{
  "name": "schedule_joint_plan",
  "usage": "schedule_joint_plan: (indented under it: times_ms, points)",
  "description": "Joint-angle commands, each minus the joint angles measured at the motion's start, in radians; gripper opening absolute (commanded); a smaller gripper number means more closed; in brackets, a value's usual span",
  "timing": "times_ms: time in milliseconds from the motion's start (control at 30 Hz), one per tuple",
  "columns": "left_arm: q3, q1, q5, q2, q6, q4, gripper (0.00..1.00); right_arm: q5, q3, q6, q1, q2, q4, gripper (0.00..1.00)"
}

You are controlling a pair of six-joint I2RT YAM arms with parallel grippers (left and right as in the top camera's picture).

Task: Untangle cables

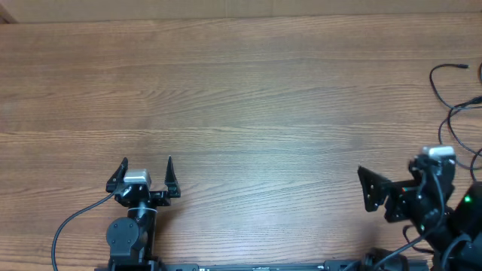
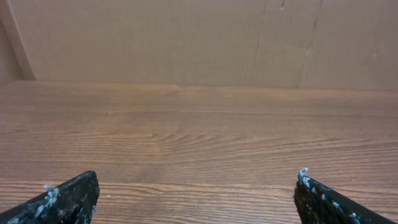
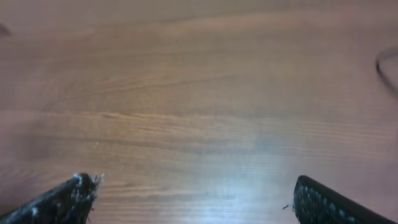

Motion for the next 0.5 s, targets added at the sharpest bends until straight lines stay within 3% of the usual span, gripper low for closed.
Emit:
schedule_joint_plan:
  times_ms: [0, 267, 467]
  points:
    - [-0.003, -0.001, 0.011, -0.009, 0.016, 0.0, 1.0, 0.133, -0.067, -0.005, 0.092, -0.032, 0.126, 1.0]
    - [-0.003, -0.001, 0.011, -0.008, 0.016, 0.0, 1.0, 0.152, -0.542, -0.007, 0.133, -0.222, 0.83, 1.0]
    - [-0.003, -0.001, 0.011, -0.008, 0.016, 0.0, 1.0, 0.138, -0.843, -0.007, 0.133, -0.369, 1.096, 1.0]
